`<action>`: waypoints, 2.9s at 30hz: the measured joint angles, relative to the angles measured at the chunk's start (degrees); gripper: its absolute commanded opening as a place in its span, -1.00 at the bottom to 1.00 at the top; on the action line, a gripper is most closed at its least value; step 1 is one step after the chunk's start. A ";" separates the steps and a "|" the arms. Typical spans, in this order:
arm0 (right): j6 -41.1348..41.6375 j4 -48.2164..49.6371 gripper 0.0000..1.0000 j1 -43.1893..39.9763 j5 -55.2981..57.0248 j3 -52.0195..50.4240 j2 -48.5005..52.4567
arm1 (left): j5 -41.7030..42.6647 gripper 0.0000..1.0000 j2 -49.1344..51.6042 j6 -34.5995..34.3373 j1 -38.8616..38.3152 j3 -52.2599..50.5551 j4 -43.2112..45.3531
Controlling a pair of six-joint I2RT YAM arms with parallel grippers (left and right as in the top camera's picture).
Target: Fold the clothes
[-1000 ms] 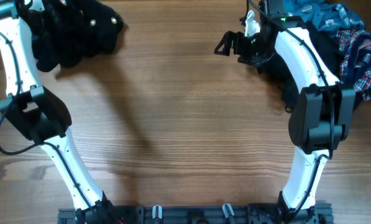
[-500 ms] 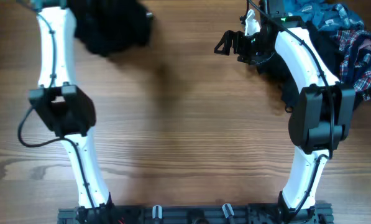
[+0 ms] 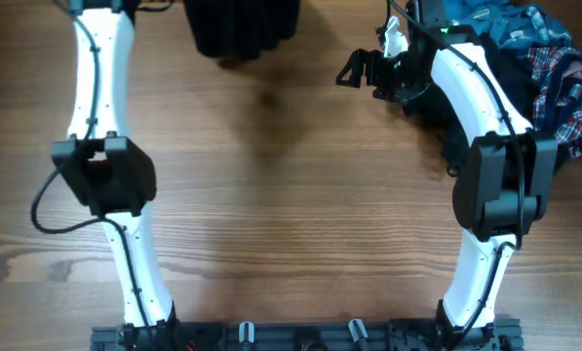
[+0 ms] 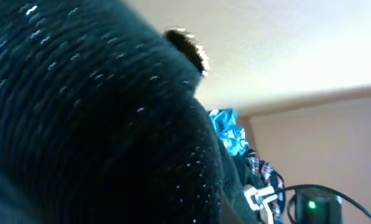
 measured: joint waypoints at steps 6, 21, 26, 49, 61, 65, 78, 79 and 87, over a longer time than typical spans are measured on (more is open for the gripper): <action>0.00 0.02 0.99 0.00 0.00 0.00 0.00 | 0.33 -0.92 -0.04 1.49 7.37 -0.87 -6.86; 0.00 0.02 0.99 0.00 0.00 0.00 0.00 | 0.22 -0.92 -0.04 8.55 12.79 -3.17 -10.64; 0.00 -0.02 0.99 0.00 0.00 0.00 0.00 | 0.39 -0.92 -0.07 12.92 13.05 -3.17 -13.68; 0.00 0.24 0.99 0.00 0.00 0.00 0.00 | -26.60 -0.80 -0.09 22.10 23.23 -3.17 -25.22; -0.44 0.20 0.99 0.00 0.00 0.00 0.00 | -45.16 0.92 -0.85 23.54 24.76 -3.17 -24.76; -0.46 0.20 0.99 0.00 0.00 0.00 0.00 | -46.60 0.67 -1.60 23.41 26.82 -3.17 -24.72; -0.22 -0.02 0.99 0.00 0.00 0.00 0.00 | -32.39 -0.88 -1.68 24.52 21.79 -3.17 -8.44; -0.20 0.00 0.99 0.00 0.00 0.00 0.00 | -32.87 -0.89 -1.68 24.57 20.35 -3.17 -7.80; -0.26 -1.49 1.00 0.00 0.00 0.00 0.00 | -38.12 -0.92 -0.39 26.49 12.02 -3.15 -8.31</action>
